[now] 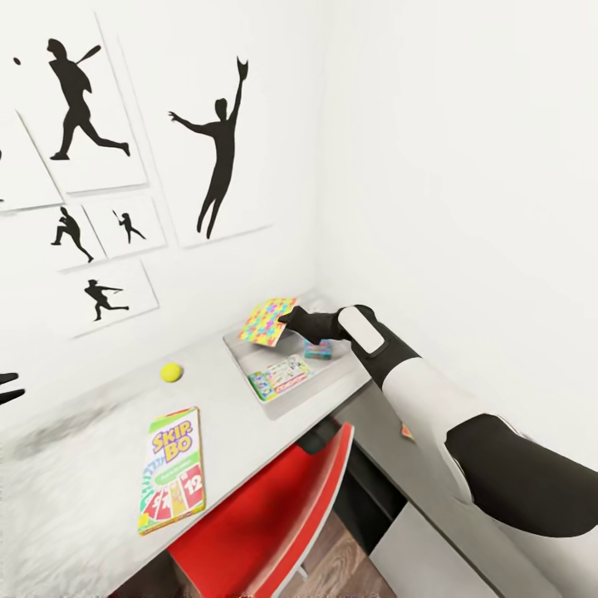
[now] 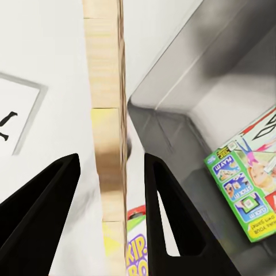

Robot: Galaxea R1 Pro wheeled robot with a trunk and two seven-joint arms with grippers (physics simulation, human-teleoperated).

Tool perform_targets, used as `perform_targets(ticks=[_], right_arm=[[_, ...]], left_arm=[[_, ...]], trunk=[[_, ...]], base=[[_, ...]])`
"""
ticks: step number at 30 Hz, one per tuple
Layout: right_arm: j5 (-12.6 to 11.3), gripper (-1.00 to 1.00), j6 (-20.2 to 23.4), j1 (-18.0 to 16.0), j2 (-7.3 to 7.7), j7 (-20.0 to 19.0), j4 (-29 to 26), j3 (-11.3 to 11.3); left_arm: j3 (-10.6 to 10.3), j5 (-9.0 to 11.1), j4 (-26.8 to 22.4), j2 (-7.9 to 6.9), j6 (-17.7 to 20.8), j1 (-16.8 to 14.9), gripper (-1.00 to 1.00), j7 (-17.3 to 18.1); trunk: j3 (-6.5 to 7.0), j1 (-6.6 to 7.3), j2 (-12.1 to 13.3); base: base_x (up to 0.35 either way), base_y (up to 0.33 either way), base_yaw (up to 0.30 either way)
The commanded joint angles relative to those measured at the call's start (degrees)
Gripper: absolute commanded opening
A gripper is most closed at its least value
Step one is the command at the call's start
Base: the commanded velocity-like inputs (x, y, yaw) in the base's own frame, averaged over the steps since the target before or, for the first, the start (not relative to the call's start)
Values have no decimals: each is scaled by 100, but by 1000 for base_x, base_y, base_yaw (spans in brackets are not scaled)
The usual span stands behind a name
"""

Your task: Put all the toys in the child's room - the three board games (two on the bed and one on the table), the two jigsaw puzzles on the table, and the tennis ball on the table - inside the toy box on the table in the child's room.

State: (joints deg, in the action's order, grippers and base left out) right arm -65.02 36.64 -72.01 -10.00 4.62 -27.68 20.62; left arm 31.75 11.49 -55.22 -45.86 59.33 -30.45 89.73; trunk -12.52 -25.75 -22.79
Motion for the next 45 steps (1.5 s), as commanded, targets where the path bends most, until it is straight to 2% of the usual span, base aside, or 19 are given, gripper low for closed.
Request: perform_targets(ticks=[1, 12, 21, 35, 45], right_arm=[[-54, -100, 8, -6, 0, 48, -10, 12], [-54, -100, -7, 30, 0, 43, -45, -4], [-54, -100, -30, 55, 0, 49, -53, -14], [-54, -100, -45, 64, 0, 53, -61, -3], [-54, -100, -26, 64, 0, 56, -62, 3]], left_arm=[[-1, -6, -8, 1, 61, -5, 100, 27], [-10, -7, -24, 6, 61, -5, 100, 27], [-9, -9, -24, 7, 61, -5, 100, 27], [-11, -6, -24, 7, 61, -5, 100, 27], [10, -6, -24, 0, 61, -5, 100, 27]], trunk=[[-21, -3, -13], [-123, -3, -13], [-202, -3, -13], [-219, -3, -13], [-304, -3, -13]], base=[[0, 0, 84], [0, 0, 68], [0, 0, -105], [0, 0, -23], [0, 0, 0]])
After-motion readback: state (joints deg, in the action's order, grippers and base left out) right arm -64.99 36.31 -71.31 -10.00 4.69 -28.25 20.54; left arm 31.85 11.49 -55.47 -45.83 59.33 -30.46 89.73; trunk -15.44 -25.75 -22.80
